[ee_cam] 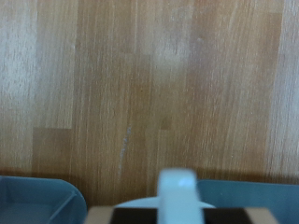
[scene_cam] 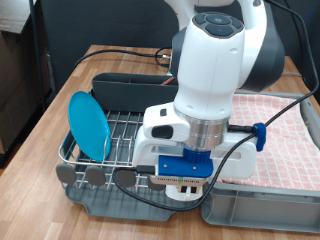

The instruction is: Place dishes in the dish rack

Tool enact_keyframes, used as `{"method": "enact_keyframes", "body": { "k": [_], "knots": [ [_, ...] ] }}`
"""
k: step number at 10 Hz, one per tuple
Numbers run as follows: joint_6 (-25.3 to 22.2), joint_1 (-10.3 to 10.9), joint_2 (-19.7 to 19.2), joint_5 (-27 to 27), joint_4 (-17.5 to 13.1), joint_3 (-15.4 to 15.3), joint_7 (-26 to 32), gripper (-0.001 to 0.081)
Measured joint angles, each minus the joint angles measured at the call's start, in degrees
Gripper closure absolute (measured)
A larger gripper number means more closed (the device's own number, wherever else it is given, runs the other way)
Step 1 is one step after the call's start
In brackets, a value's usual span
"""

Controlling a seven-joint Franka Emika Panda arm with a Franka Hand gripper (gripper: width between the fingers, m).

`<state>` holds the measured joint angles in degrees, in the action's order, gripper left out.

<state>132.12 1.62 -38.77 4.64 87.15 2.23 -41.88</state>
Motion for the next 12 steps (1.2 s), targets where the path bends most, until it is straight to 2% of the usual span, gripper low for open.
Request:
{"method": "enact_keyframes", "body": {
  "k": [1, 2, 3, 4, 5, 6, 7, 8, 9, 12],
  "knots": [
    [-0.02, 0.00, -0.41, 0.00, -0.20, 0.00, 0.00, 0.0674],
    [-0.03, 0.00, -0.70, 0.00, -0.40, -0.03, 0.00, 0.0674],
    [-0.26, 0.00, -0.90, -0.01, -0.65, -0.07, 0.00, 0.0442],
    [-1.10, 0.00, -1.13, -0.07, -1.16, -0.18, 0.00, 0.0442],
    [-2.70, -0.11, -1.30, -0.48, -1.91, -0.55, 0.51, 0.0280],
    [-5.35, -0.32, -1.34, -1.12, -3.06, -1.08, 1.23, 0.0280],
    [-7.93, -0.48, -1.33, -1.41, -4.45, -1.52, 1.81, 0.0100],
    [-10.05, -0.49, -1.32, -1.47, -5.77, -1.70, 2.07, 0.0100],
    [-12.01, -0.49, -1.27, -1.48, -6.98, -1.83, 2.12, 0.0020],
    [-15.50, -0.45, -0.12, -1.45, -9.40, -2.02, 2.12, 0.0007]
  ]
}}
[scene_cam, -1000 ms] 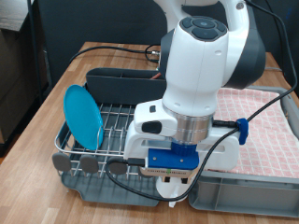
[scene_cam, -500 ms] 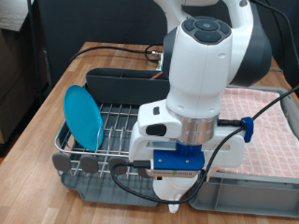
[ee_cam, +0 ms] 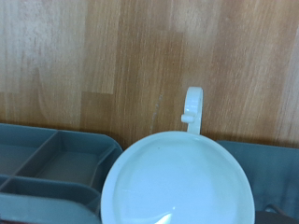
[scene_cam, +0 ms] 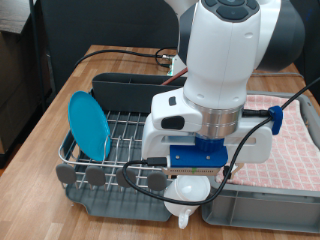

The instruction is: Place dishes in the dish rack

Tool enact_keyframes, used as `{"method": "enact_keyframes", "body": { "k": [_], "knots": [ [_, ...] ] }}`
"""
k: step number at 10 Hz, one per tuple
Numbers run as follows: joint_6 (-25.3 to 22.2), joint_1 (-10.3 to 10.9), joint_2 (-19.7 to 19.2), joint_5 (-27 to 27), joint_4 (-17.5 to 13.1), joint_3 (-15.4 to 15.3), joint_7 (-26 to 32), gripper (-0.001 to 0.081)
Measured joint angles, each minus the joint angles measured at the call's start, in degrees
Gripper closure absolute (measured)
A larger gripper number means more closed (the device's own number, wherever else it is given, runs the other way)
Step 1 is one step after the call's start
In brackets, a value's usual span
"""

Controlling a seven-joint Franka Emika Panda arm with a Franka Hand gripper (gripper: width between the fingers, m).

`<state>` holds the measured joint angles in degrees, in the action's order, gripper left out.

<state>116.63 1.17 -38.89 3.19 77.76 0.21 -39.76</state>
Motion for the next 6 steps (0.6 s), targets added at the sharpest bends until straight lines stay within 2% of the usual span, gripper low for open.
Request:
{"method": "enact_keyframes", "body": {
  "k": [6],
  "knots": [
    [-6.86, 0.80, 3.64, 0.55, -3.95, -0.26, 0.09, 0.0003]
  ]
}}
